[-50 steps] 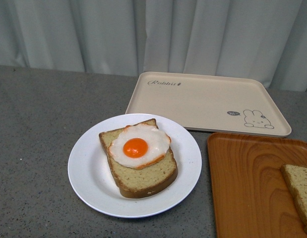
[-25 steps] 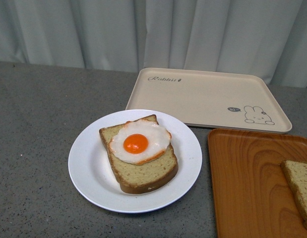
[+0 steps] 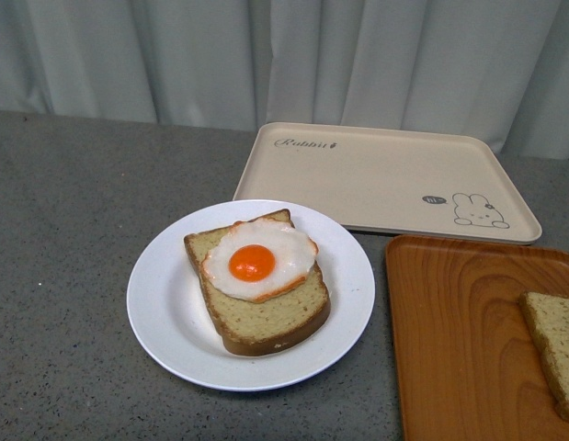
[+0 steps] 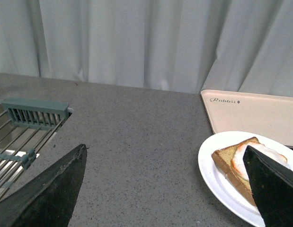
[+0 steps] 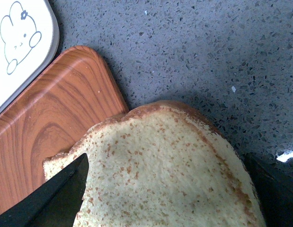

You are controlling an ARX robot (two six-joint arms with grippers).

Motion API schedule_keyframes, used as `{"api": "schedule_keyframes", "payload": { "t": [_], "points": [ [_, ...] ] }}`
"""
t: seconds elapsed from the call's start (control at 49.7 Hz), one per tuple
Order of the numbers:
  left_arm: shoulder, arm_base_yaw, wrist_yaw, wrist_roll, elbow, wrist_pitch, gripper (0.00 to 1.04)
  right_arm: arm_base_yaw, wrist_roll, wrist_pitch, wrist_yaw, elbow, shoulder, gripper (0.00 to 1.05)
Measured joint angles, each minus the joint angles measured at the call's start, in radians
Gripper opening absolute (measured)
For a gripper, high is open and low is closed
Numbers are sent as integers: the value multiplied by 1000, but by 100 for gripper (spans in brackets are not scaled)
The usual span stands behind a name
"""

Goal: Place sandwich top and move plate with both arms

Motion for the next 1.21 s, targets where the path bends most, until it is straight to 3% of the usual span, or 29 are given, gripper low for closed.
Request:
{"api": "schedule_keyframes", "payload": {
  "t": [0.684, 1.208],
  "points": [
    [0, 0, 0, 0, 0, 0, 98, 14, -32, -30, 28, 5, 23, 94],
    [0, 0, 0, 1, 0, 0, 98, 24, -30, -26, 5, 13, 4, 9]
  ]
}}
